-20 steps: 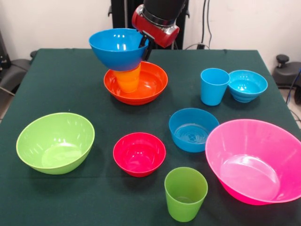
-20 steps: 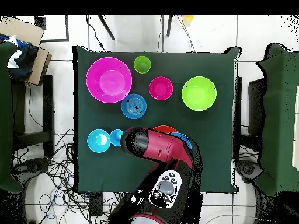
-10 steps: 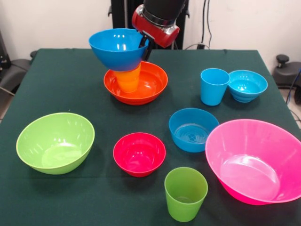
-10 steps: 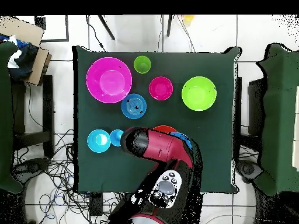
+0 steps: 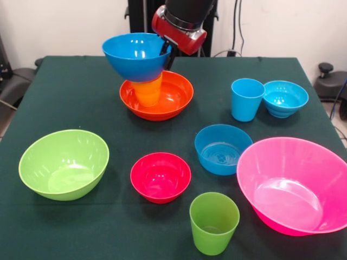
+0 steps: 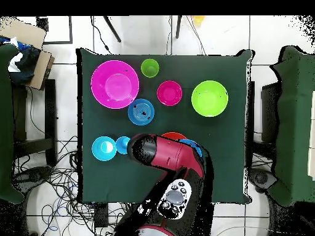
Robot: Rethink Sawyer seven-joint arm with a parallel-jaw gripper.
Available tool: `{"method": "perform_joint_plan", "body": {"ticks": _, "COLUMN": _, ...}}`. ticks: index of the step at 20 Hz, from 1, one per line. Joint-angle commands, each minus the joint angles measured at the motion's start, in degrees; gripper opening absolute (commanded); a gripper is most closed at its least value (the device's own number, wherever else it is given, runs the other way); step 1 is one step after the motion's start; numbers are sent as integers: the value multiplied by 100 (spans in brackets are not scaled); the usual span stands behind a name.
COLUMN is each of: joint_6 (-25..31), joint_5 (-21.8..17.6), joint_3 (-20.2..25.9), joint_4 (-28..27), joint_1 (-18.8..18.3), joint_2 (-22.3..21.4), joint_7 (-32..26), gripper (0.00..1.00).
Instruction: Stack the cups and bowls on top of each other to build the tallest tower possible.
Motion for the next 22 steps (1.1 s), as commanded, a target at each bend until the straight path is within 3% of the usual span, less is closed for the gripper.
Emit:
{"method": "perform_joint_plan", "body": {"ticks": 1, "joint_6": 17, "joint_5": 84, "joint_3": 434, "joint_4": -270, "joint_1": -88, "joint_2": 113, "joint_7": 753, "gripper": 0}}
{"method": "perform_joint_plan", "body": {"ticks": 22, "joint_6": -27, "joint_5": 61, "joint_3": 517, "joint_4": -270, "joint_1": -203, "joint_2": 121, "joint_7": 640, "gripper": 0}}
